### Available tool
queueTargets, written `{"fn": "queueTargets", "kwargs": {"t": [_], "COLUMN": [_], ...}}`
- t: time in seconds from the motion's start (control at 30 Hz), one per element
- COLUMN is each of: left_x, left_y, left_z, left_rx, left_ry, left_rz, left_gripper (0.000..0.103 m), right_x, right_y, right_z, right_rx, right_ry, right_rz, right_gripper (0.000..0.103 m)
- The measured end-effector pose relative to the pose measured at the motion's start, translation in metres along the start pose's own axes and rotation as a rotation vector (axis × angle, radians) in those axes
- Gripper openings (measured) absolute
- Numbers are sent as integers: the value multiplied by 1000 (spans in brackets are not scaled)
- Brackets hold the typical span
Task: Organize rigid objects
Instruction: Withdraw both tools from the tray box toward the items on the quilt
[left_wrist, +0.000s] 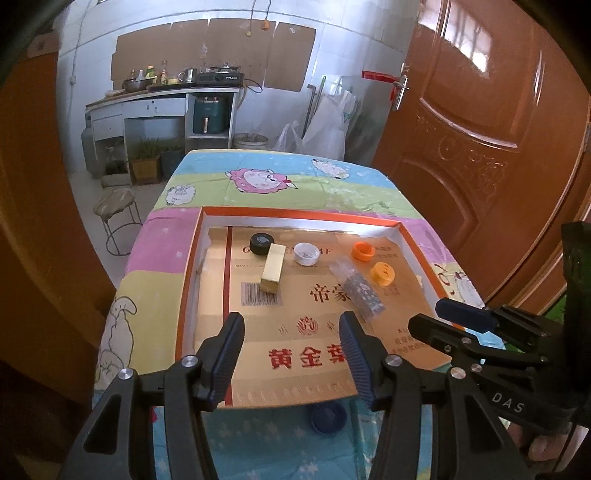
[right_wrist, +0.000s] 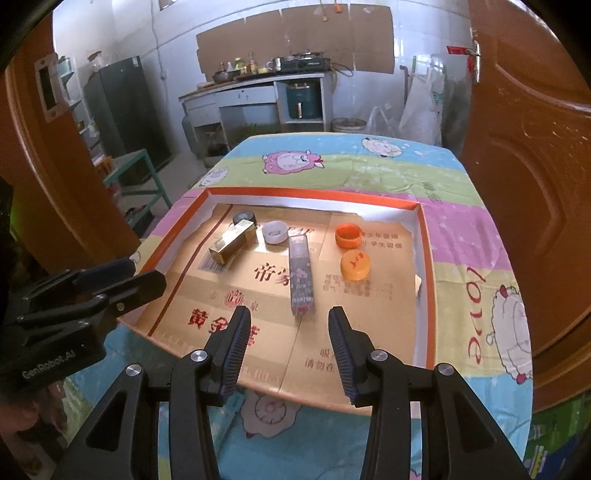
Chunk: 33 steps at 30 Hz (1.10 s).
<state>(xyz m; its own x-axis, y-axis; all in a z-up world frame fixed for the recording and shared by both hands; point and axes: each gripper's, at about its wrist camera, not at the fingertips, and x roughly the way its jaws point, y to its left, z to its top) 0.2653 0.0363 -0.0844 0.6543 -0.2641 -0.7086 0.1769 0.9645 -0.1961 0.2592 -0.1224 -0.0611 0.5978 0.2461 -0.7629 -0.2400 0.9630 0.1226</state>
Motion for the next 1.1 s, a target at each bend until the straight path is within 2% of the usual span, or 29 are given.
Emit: {"fn": "queueTargets", "kwargs": {"t": [0.37, 0.77, 1.1], "left_x": [-26, -47, -54], "left_y": [-6, -11, -9], "left_z": [-22, -44, -74], "left_rx": [0, 16, 15], "left_ry": [-33, -50, -35], "left_rz": [-14, 7, 22], "left_gripper": [53, 53, 53], "right_x": [-20, -39, -39], "right_y": [8, 21, 38], "right_z": [-24, -53, -92], "right_rx": [5, 0, -9], "right_ry": [4, 6, 60], "right_rz": [-3, -6, 6], "right_gripper": [45, 45, 45]}}
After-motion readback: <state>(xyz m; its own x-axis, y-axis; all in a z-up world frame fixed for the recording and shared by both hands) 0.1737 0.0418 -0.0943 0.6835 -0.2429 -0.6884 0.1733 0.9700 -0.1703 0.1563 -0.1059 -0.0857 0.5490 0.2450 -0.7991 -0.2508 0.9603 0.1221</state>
